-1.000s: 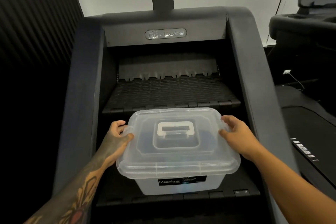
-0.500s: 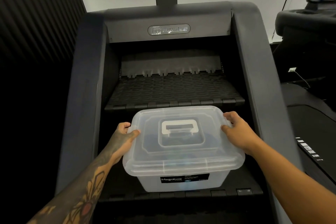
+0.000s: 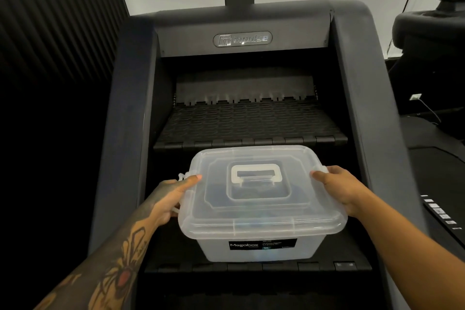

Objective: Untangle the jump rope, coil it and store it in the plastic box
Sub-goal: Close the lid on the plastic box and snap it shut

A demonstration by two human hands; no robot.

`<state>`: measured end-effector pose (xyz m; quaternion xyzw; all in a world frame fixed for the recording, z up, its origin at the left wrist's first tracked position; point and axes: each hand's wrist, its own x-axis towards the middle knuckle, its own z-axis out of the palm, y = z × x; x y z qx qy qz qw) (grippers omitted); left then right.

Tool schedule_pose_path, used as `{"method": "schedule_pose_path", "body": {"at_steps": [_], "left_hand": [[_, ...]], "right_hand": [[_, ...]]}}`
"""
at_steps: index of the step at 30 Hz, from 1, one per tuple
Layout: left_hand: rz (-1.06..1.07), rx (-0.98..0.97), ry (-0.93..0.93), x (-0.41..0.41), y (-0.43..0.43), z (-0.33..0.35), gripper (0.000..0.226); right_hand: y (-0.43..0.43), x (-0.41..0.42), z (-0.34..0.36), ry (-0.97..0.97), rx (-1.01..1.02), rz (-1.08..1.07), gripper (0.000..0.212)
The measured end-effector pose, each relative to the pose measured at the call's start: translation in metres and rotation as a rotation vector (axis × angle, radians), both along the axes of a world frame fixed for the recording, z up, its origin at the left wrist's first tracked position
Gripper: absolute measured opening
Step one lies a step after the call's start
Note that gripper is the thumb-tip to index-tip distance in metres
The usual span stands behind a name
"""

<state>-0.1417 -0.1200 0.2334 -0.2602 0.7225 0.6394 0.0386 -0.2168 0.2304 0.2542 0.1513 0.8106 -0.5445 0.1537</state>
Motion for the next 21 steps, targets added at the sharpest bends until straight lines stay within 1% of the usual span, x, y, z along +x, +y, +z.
{"method": "schedule_pose_path", "body": {"at_steps": [5, 12, 15, 18, 21], "left_hand": [[0.014, 0.029, 0.012, 0.0, 0.005, 0.003, 0.039], [-0.013, -0.042, 0.029, -0.004, 0.01, 0.008, 0.031], [-0.017, -0.062, 0.017, -0.005, 0.009, 0.007, 0.032], [-0.022, -0.105, 0.012, -0.005, 0.009, 0.008, 0.033], [-0.021, -0.161, 0.018, -0.007, 0.012, 0.01, 0.028]], "right_hand": [[-0.001, 0.002, 0.001, 0.008, 0.0, 0.004, 0.046], [-0.002, 0.004, 0.003, 0.015, -0.001, -0.003, 0.045], [-0.002, 0.005, 0.004, 0.016, -0.006, -0.004, 0.045], [-0.001, 0.005, 0.003, 0.019, -0.01, -0.002, 0.044], [-0.002, 0.005, 0.003, 0.021, -0.011, -0.001, 0.042]]}}
